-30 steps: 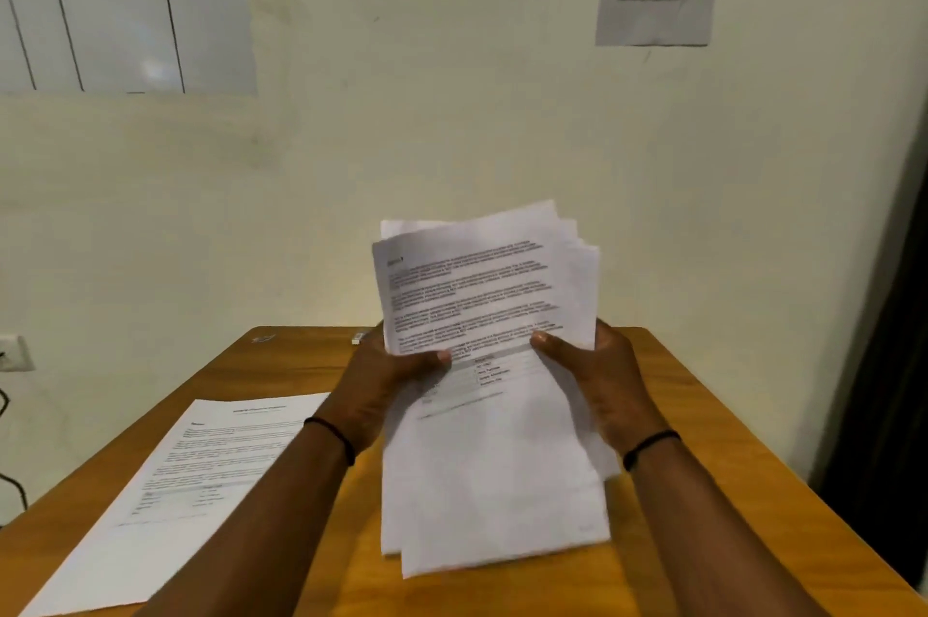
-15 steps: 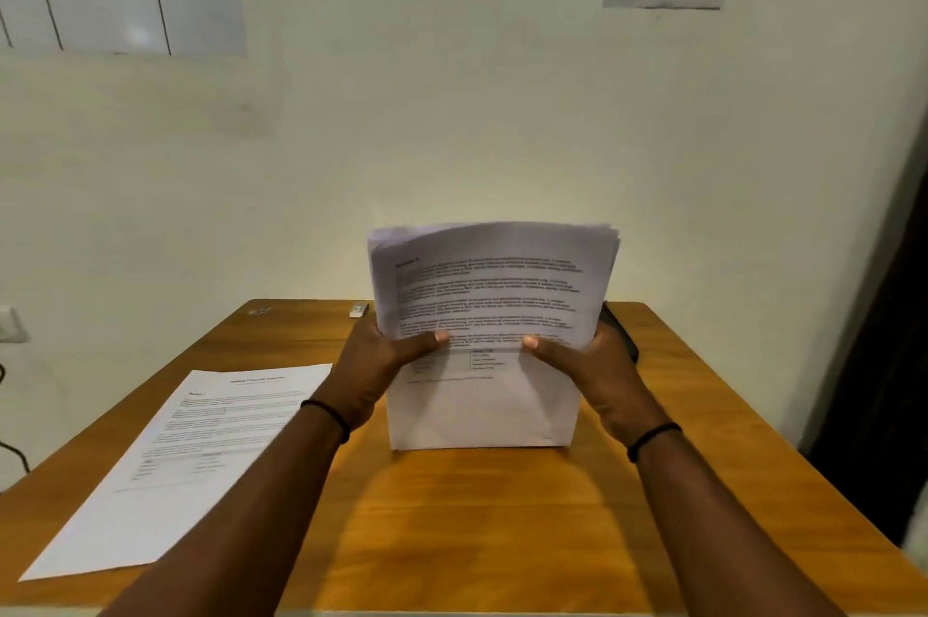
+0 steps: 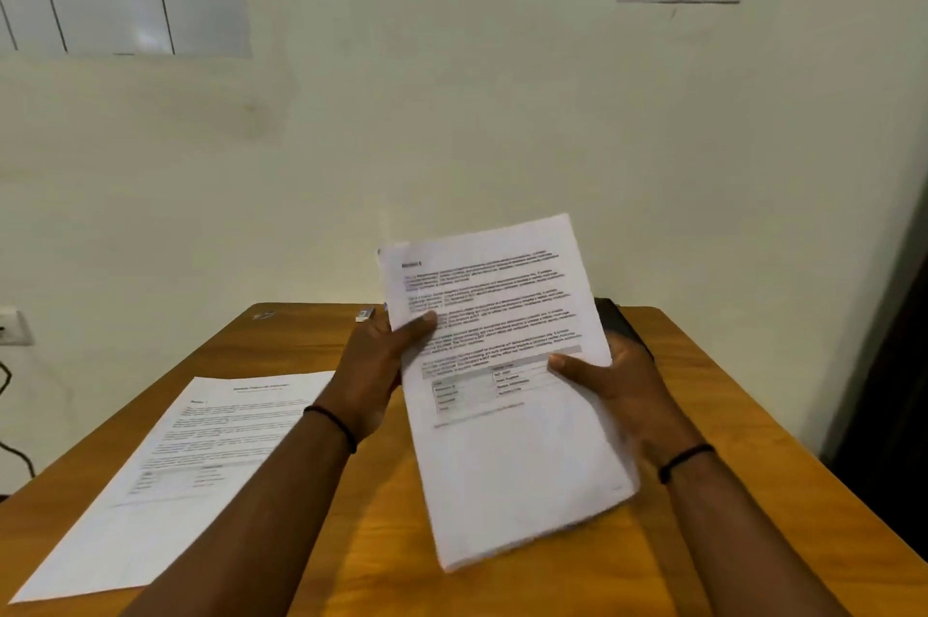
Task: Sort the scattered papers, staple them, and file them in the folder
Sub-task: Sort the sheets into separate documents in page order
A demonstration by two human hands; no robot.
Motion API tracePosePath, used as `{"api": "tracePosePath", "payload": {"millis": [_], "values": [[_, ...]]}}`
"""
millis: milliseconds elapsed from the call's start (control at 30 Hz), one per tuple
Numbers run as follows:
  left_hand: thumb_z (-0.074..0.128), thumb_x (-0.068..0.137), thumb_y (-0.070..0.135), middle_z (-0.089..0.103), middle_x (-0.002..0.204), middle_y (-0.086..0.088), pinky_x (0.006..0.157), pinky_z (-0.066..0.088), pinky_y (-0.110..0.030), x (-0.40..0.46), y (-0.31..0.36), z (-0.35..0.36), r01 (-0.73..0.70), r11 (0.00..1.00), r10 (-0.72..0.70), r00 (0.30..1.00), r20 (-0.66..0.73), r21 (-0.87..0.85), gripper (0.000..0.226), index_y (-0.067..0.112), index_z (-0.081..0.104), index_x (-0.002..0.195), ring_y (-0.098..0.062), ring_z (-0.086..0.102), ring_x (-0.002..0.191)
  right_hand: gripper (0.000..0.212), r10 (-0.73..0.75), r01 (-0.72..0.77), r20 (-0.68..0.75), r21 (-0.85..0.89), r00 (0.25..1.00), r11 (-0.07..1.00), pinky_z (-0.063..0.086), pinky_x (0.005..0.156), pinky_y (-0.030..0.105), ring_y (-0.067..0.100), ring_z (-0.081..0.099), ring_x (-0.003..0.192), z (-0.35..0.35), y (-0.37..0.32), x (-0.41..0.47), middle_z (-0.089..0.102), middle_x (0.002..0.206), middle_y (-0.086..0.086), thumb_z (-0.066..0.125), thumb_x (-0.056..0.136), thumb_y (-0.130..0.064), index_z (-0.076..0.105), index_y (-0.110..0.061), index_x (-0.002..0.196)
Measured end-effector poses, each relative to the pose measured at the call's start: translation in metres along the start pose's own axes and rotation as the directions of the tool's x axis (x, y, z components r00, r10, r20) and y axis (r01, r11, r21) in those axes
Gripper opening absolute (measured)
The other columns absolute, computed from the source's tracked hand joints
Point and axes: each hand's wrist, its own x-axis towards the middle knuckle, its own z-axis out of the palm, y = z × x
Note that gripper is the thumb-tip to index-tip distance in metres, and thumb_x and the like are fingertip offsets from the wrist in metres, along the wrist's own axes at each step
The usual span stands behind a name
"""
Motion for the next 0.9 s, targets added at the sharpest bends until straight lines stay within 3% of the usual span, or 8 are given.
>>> {"api": "tracePosePath", "payload": {"millis": [233,300,367,400,467,533,700,900], "values": [[0.058,0.098,0.012,0.074,0.107,-0.02,0.085,0.059,-0.05,0.007,-0.028,-0.024,0.273,0.962,-0.272,0.96,-0.062,0.002,0.027,-0.003,0.062,0.12,-0.036,0.072,0.099,0.037,0.343,-0.261,0.131,-0.421,0.93,0.869,0.058,0.089,0.04,0.025,0.072,0.098,-0.035,0.009,0.012,0.076,0.104,0.006,0.082,0.076,-0.013,0.068,-0.008,0.11],[0.056,0.099,0.012,0.074,0.105,-0.019,0.082,0.06,-0.048,0.002,-0.048,-0.029,0.343,0.939,-0.342,0.937,-0.077,0.006,0.026,-0.003,0.061,0.12,-0.035,0.073,0.097,0.042,0.269,-0.214,-0.04,-0.72,0.962,0.661,0.059,0.083,0.039,0.022,0.069,0.093,-0.028,0.029,0.012,0.073,0.1,0.002,0.087,0.072,-0.024,0.064,-0.013,0.106],[0.054,0.1,0.012,0.075,0.102,-0.017,0.076,0.062,-0.045,-0.001,-0.065,-0.031,0.381,0.924,-0.378,0.921,-0.089,0.015,0.023,-0.002,0.061,0.118,-0.033,0.074,0.093,0.046,-0.006,-0.128,-0.146,-0.884,0.989,0.45,0.056,0.083,0.036,0.019,0.062,0.099,-0.006,0.054,0.009,0.066,0.107,-0.001,0.087,0.073,-0.025,0.061,-0.019,0.111],[0.054,0.1,0.012,0.075,0.102,-0.016,0.076,0.062,-0.045,-0.001,-0.07,-0.031,0.391,0.92,-0.387,0.917,-0.095,0.021,0.023,-0.001,0.062,0.117,-0.032,0.074,0.093,0.042,-0.141,-0.041,-0.109,-0.906,0.984,0.422,0.055,0.084,0.034,0.018,0.061,0.1,0.01,0.064,0.008,0.065,0.108,0.0,0.084,0.076,-0.023,0.063,-0.02,0.112],[0.053,0.1,0.012,0.076,0.103,-0.015,0.081,0.06,-0.048,0.003,-0.078,-0.033,0.394,0.918,-0.39,0.917,-0.088,0.037,0.022,0.0,0.062,0.117,-0.032,0.074,0.094,0.019,-0.265,0.155,0.034,-0.879,0.964,0.452,0.055,0.082,0.032,0.013,0.061,0.092,0.046,0.078,0.005,0.066,0.099,-0.004,0.076,0.084,-0.023,0.066,-0.021,0.101],[0.053,0.1,0.012,0.075,0.104,-0.016,0.082,0.06,-0.047,0.01,-0.081,-0.036,0.387,0.921,-0.383,0.921,-0.074,0.042,0.022,0.001,0.063,0.117,-0.033,0.073,0.095,0.006,-0.199,0.228,0.146,-0.837,0.969,0.497,0.055,0.078,0.031,0.008,0.059,0.083,0.081,0.085,0.01,0.066,0.09,-0.009,0.069,0.091,-0.028,0.065,-0.024,0.093],[0.056,0.098,0.011,0.072,0.108,-0.021,0.073,0.06,-0.039,0.024,-0.085,-0.044,0.362,0.932,-0.361,0.93,-0.063,0.0,0.019,0.003,0.066,0.112,-0.03,0.071,0.088,0.025,-0.084,0.169,0.149,-0.772,0.985,0.613,0.051,0.062,0.028,0.01,0.055,0.068,0.126,0.102,0.028,0.058,0.073,-0.009,0.065,0.09,-0.047,0.055,-0.025,0.084],[0.052,0.101,0.026,0.069,0.117,-0.022,0.075,0.05,-0.033,0.032,-0.094,-0.055,0.398,0.898,-0.412,0.91,-0.041,-0.186,0.03,0.005,0.064,0.118,-0.032,0.066,0.101,0.047,-0.009,0.089,0.11,-0.751,0.994,0.654,0.037,0.056,0.021,0.009,0.047,0.064,0.126,0.115,0.026,0.05,0.074,-0.008,0.072,0.075,-0.062,0.045,-0.025,0.086]]}}
